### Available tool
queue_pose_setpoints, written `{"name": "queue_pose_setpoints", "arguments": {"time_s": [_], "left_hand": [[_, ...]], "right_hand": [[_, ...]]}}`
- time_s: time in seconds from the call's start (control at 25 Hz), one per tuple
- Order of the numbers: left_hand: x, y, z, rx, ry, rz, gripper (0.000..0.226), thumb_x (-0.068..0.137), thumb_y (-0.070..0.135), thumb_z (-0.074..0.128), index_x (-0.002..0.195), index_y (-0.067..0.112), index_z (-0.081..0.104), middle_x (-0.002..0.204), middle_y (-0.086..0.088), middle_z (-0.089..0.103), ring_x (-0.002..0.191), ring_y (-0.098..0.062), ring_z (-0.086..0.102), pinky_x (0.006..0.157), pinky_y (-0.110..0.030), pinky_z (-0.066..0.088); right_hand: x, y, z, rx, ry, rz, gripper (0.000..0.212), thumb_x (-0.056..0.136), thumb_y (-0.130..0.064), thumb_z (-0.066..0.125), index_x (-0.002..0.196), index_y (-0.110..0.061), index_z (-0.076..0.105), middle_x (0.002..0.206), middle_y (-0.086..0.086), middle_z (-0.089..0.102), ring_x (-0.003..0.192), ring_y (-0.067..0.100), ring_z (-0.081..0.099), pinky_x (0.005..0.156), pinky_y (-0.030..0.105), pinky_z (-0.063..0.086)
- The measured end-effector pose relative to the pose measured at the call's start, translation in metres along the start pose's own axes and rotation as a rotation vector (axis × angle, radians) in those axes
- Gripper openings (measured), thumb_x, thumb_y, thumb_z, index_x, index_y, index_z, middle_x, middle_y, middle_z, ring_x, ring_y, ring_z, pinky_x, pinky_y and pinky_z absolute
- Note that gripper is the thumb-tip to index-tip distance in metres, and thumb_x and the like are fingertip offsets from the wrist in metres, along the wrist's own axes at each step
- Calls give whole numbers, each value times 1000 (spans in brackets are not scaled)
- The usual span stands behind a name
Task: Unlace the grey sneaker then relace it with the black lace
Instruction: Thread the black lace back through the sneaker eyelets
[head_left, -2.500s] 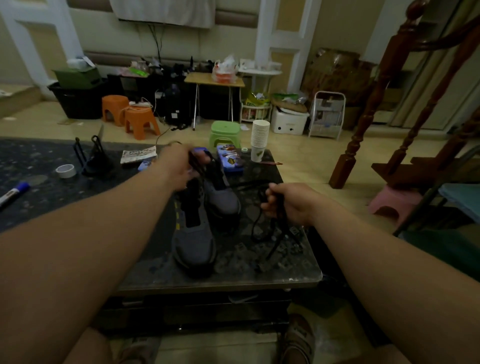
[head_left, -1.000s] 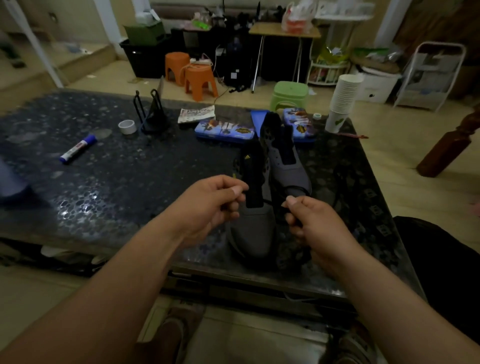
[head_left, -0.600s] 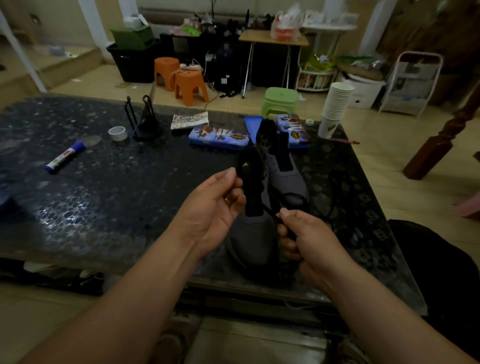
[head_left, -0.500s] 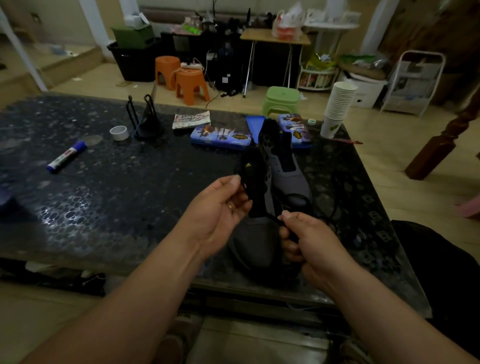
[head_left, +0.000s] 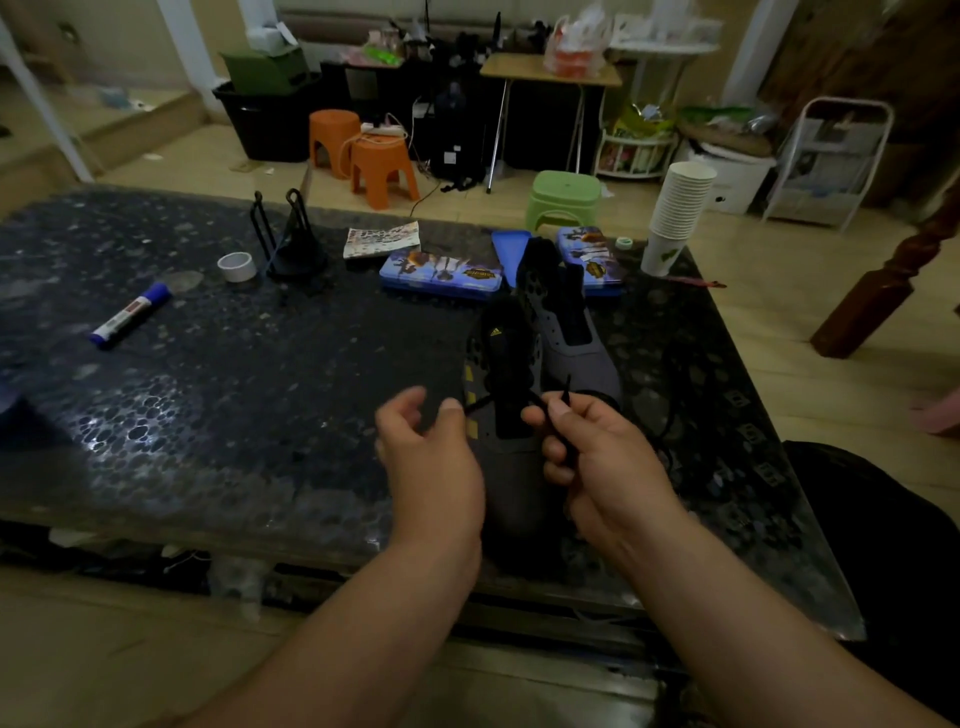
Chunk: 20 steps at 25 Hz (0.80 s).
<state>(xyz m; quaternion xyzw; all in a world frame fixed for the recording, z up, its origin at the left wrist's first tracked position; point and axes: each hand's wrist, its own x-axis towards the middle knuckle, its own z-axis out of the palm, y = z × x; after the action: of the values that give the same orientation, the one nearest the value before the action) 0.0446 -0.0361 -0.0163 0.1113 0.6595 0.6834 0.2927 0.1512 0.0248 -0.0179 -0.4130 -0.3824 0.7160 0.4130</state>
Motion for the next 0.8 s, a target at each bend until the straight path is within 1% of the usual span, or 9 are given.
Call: {"name": "queue_pose_setpoints", "arguments": {"time_s": [0.08, 0.16, 0.24, 0.4, 0.48, 0.52, 0.64, 0.72, 0.8], "left_hand": [[9, 5, -2, 183, -45, 138, 17, 103, 35, 58, 93, 28, 68, 103, 2, 65, 88, -15, 63, 77, -32, 49], [5, 10, 5, 167, -314, -55, 42, 106, 45, 51, 83, 18, 74, 80, -2, 73, 71, -18, 66, 69, -33, 48], [1, 13, 13, 79, -494, -232, 42, 107, 41, 49, 86, 14, 73, 73, -5, 70, 63, -17, 65, 63, -31, 50], [23, 23, 20, -186, -444, -260, 26, 109, 16, 45, 99, 10, 68, 83, -5, 70, 72, -17, 65, 66, -32, 52], [31, 30, 20, -306, -413, -293, 24, 109, 14, 43, 99, 8, 64, 74, -5, 63, 65, -16, 61, 69, -34, 56], [32, 31, 19, -309, -412, -273, 24, 110, 14, 43, 99, 8, 64, 70, -4, 57, 57, -13, 54, 61, -30, 54], [29, 28, 12, -65, -470, -115, 26, 110, 21, 45, 99, 9, 66, 61, 1, 41, 43, -7, 30, 37, -19, 25], [19, 26, 4, 192, -531, 43, 26, 108, 26, 52, 98, 14, 72, 53, 8, 42, 43, -6, 33, 38, -19, 25], [7, 24, -5, 418, -628, 222, 21, 104, 24, 58, 94, 19, 76, 53, 10, 58, 48, 1, 45, 45, -16, 35]], "right_hand": [[2, -3, 2, 4, 9, -41, 8, 106, -11, 54, 107, -9, 62, 81, 2, 73, 53, 6, 41, 43, 16, 30], [-1, -3, 5, -50, -19, -65, 9, 105, -12, 55, 104, -11, 64, 78, 3, 70, 52, 6, 44, 43, 16, 33], [-6, 0, 7, -157, -58, -73, 12, 105, -12, 55, 100, -13, 66, 72, 2, 63, 50, 4, 46, 43, 16, 35], [-12, 9, 3, -321, -50, -14, 13, 105, -14, 56, 96, -15, 65, 71, 0, 63, 48, 3, 41, 44, 18, 31], [-14, 11, -1, -315, -14, 38, 12, 105, -15, 56, 97, -14, 64, 73, -2, 68, 47, 3, 41, 44, 18, 31], [-17, 11, -4, -320, -7, 56, 11, 105, -15, 56, 98, -14, 63, 75, -1, 69, 48, 4, 43, 45, 18, 33], [-23, 8, -11, -331, 25, 39, 12, 107, -14, 53, 99, -10, 62, 84, 4, 71, 62, 9, 59, 57, 23, 48], [-22, -4, -19, -272, 64, 6, 15, 108, -15, 49, 100, -9, 60, 83, 7, 67, 62, 12, 59, 57, 25, 48], [-24, -14, -20, -218, -11, 6, 17, 109, -20, 49, 101, -11, 61, 74, 2, 59, 50, 10, 46, 45, 23, 34]]}}
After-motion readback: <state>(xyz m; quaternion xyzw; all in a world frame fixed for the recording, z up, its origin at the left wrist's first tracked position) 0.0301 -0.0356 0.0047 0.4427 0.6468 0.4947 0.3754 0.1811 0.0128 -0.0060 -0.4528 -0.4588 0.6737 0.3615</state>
